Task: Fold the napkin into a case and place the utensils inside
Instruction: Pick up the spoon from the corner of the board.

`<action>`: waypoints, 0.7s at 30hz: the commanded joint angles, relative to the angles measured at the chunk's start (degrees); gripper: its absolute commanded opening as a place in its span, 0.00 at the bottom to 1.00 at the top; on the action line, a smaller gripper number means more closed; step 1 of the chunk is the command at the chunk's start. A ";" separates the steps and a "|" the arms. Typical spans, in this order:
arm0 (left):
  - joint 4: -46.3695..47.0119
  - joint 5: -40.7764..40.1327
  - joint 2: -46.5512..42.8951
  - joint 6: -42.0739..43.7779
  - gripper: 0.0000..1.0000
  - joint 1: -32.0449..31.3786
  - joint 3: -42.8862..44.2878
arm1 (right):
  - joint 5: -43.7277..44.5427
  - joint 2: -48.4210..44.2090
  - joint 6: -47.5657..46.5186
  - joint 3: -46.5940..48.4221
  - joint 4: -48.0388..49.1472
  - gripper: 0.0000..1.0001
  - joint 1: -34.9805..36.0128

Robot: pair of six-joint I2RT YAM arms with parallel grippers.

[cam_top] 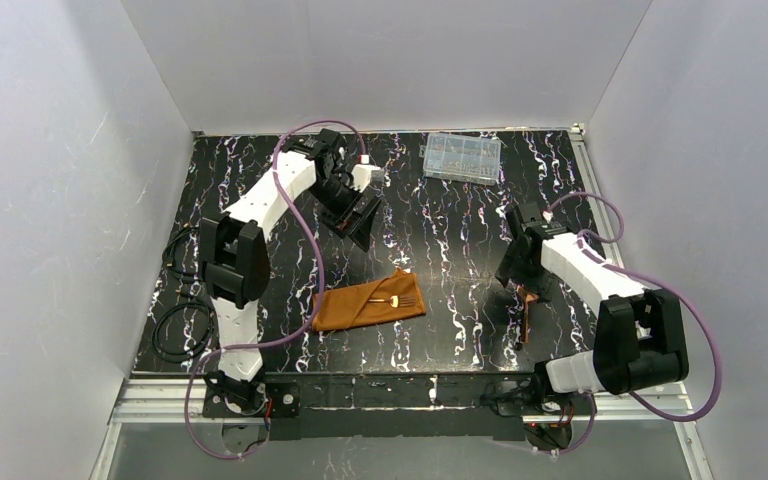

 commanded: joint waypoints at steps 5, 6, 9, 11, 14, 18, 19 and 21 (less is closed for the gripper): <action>-3.24 0.02 -3.13 0.02 0.98 1.35 4.16 | -3.94 -3.88 6.97 -9.25 -0.68 0.77 -1.17; -3.79 -0.12 -2.89 0.37 0.98 1.44 4.91 | -4.89 -4.38 7.25 -10.32 0.37 0.76 -1.10; -5.40 -1.10 -1.94 0.75 0.98 1.53 7.22 | -7.79 -5.48 8.04 -13.77 3.71 0.64 -1.17; -6.07 -1.37 -1.59 0.67 0.99 1.76 8.39 | -9.50 -6.04 8.52 -15.40 6.16 0.45 -1.21; -6.47 -1.23 -2.02 0.19 0.98 1.96 8.99 | -12.00 -6.95 9.28 -16.37 8.36 0.23 -1.16; -7.82 -0.45 -2.66 0.01 0.98 1.91 9.47 | -13.49 -8.90 8.64 -15.97 9.85 0.01 -1.19; -8.11 -0.42 -2.83 -0.08 0.98 1.97 9.48 | -13.98 -9.39 8.01 -15.74 10.44 0.01 -1.16; -8.39 -0.18 -3.14 -0.44 0.98 1.91 9.63 | -14.43 -10.36 6.86 -14.84 10.94 0.01 -1.14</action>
